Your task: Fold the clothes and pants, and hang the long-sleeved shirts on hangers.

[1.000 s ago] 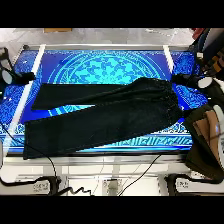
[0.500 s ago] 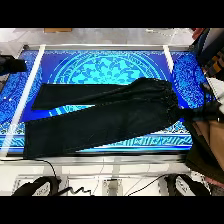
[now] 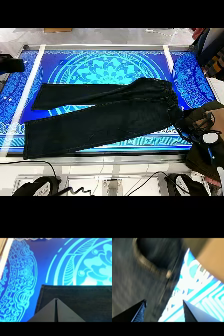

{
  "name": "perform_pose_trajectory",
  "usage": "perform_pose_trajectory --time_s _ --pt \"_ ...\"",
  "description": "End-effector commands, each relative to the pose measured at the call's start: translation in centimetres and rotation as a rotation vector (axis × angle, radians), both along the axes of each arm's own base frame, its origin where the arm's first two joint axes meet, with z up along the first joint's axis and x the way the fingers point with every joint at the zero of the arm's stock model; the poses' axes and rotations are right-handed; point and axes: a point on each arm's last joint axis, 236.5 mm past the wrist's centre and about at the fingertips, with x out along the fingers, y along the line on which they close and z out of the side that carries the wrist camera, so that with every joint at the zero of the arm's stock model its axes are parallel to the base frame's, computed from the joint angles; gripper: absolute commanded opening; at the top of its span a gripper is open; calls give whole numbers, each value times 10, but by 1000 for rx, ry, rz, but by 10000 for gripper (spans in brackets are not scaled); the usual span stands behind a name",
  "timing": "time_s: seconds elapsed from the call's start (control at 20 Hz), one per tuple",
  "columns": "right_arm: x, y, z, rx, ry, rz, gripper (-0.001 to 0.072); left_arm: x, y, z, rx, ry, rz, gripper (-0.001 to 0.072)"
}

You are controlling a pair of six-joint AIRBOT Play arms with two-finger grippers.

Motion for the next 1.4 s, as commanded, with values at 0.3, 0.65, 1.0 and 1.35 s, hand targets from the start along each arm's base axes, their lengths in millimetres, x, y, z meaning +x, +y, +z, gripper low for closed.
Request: perform_pose_trajectory --time_s 0.3,0.65,1.0,1.35 --pt "19 -46 -70 115 42 -389 478 15 1 -23 -3 48 -1 43" --pt "47 -64 -52 -24 -30 -289 452 23 1 -34 -4 67 -2 43" --pt "64 3 -62 9 -11 -129 368 27 -4 -42 -28 81 -12 43" --pt "109 14 17 -223 -198 140 18 26 9 -41 34 86 13 43"
